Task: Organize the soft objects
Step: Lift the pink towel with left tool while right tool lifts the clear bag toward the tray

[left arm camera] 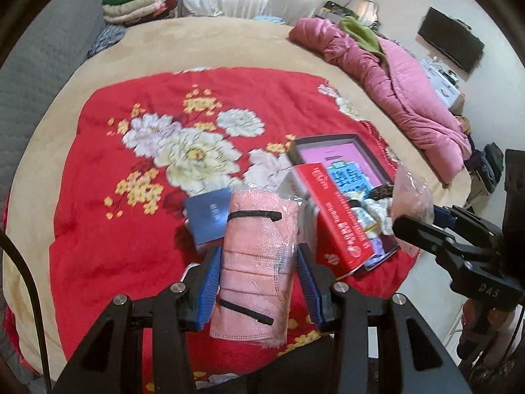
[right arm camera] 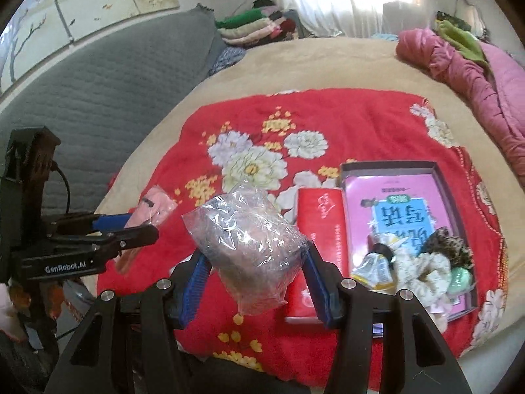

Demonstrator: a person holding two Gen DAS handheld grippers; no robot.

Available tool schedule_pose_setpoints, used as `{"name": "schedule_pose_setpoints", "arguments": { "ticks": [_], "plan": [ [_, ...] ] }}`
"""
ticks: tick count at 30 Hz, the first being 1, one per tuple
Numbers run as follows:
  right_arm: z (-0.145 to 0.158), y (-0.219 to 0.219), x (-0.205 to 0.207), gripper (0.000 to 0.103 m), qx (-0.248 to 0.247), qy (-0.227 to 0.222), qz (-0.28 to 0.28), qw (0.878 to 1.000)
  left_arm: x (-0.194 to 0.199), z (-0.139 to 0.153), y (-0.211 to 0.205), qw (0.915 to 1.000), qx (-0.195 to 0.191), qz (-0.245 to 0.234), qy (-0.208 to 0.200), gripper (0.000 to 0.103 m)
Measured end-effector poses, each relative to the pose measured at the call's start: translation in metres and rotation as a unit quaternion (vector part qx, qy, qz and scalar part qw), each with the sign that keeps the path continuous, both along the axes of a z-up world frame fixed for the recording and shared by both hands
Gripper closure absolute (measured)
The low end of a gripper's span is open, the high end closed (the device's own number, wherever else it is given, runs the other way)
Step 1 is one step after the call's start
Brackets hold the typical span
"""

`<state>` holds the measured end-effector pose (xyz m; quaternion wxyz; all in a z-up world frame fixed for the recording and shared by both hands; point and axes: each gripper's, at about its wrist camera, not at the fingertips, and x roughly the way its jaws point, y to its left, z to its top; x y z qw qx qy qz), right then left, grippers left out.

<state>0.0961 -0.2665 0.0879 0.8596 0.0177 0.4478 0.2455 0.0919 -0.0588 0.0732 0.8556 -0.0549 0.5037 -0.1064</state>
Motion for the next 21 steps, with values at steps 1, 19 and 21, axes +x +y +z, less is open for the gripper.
{"name": "schedule_pose_setpoints", "arguments": {
  "ticks": [1, 19, 21],
  "plan": [
    [0.003, -0.005, 0.0, 0.046, 0.001, -0.001, -0.004, 1.0, 0.001, 0.003, -0.003, 1.0, 0.001, -0.002, -0.002, 0.057],
    [0.031, -0.083, 0.002, 0.046, 0.01, -0.022, -0.09, 0.996, 0.015, 0.031, -0.069, 0.9978, 0.021, -0.054, -0.034, 0.057],
    [0.033, -0.09, 0.003, 0.046, 0.012, -0.023, -0.097, 0.995, 0.018, 0.033, -0.076, 0.9973, 0.022, -0.06, -0.037, 0.057]
  ]
}}
